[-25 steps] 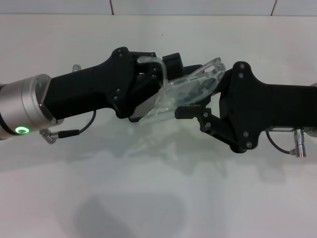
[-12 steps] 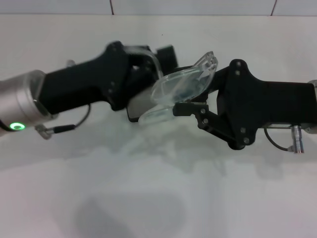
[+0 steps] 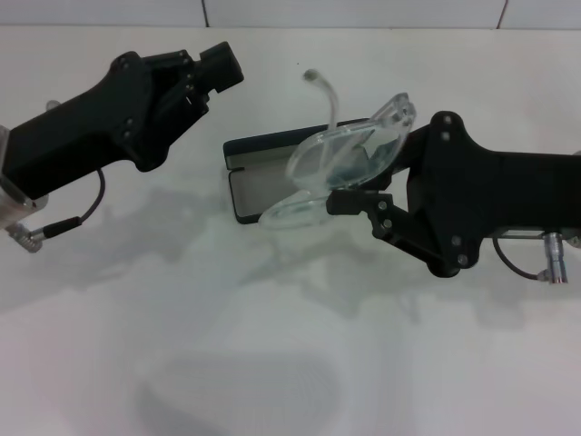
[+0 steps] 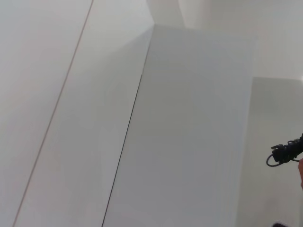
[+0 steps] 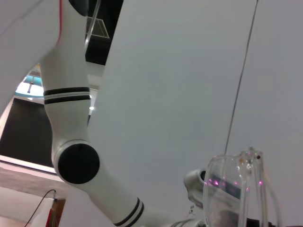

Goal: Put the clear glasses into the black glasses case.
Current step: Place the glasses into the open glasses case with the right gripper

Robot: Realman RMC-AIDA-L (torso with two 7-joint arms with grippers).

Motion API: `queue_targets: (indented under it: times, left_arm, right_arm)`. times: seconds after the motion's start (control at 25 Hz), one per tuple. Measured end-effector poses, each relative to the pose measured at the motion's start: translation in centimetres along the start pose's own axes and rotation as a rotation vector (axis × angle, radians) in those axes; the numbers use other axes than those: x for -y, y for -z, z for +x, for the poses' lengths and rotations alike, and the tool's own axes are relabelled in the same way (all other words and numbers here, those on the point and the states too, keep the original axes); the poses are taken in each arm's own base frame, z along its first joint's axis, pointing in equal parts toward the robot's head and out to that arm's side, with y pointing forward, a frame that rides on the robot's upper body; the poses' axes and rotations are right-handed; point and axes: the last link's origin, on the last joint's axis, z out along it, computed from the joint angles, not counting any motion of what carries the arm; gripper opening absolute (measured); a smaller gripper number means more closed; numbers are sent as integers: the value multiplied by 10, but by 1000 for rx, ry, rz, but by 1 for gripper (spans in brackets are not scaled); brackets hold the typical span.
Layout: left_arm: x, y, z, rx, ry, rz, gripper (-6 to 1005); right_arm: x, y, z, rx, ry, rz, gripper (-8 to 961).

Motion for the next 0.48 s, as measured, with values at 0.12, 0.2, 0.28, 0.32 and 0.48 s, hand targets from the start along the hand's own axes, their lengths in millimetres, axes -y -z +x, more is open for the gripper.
queue_targets:
  times: [0.12,0.2,0.28,0.32,0.48]
  left_arm:
    - [-2,-5,-1,13,9,-28,43]
    - [-4,-11,-2,29,6,-57,43]
    - [-7,-19,-3,53,-5,-99,43]
    - [-9,-22,-3,65,-7,-119,43]
    - [-13,-35,-6,98,-4,-183,43]
  right_arm:
    - [1,-3,2,-20,-16,-15,70]
    - [1,-7,3,-35,-21,-40,70]
    - [1,-11,3,-37,-22,-56,70]
    - [1,-12,4,-38,-24,-62,70]
    - [1,-14,4,-42,-31,-61,71]
